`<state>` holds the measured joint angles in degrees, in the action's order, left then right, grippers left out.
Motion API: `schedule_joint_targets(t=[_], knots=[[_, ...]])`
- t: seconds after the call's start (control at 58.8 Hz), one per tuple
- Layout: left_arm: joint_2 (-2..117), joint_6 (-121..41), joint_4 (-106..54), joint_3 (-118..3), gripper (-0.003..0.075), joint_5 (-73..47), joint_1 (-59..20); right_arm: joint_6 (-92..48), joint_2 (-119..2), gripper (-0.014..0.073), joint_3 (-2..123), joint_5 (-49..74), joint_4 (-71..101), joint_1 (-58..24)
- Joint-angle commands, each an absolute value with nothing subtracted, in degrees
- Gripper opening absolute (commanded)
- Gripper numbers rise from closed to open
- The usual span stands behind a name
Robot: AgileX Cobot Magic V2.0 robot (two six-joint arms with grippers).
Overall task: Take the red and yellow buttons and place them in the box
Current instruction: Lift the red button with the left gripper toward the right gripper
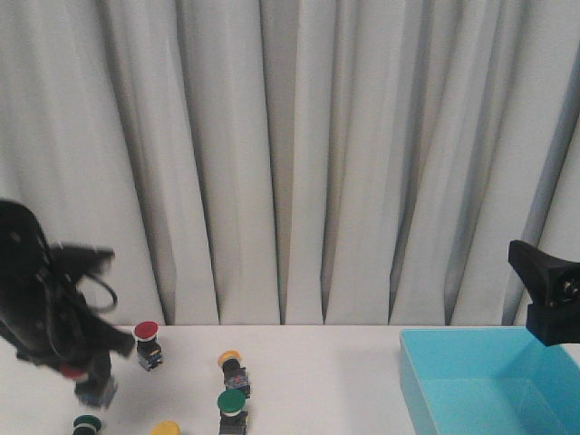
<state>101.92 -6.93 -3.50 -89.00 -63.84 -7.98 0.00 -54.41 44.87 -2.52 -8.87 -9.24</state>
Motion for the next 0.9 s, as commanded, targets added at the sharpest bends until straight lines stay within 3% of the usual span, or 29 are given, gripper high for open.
schedule_joint_targets(t=[0.0,0.187,0.408,0.595,0.748,0.884], knots=[[93.10,-6.97,-7.30,-91.89,-0.0006,-63.17,-8.24,0.00,-53.97,0.0581,46.96,-9.21,-8.70,-9.28],[85.16,-10.54,-18.20,-93.15,-0.0006,-62.59,-8.36,2.40,-54.01,0.0581,46.96,-9.32,-8.05,-9.21],[81.59,-21.81,-43.50,-93.15,-0.0003,-63.60,-8.86,0.00,-54.01,0.0581,46.96,-1.96,-13.16,-9.90],[82.57,-29.74,-56.40,-93.15,0.0001,-63.07,-12.03,-9.39,-54.56,0.0581,46.96,2.75,-24.14,-22.48],[83.37,-29.87,-56.60,-93.15,0.0003,-61.77,-15.18,-14.32,-56.70,0.0581,46.96,3.91,-28.70,-32.45],[84.16,-29.87,-56.66,-93.15,0.0005,-61.68,-18.53,-14.42,-58.92,0.0581,46.96,1.54,-28.79,-36.33]])
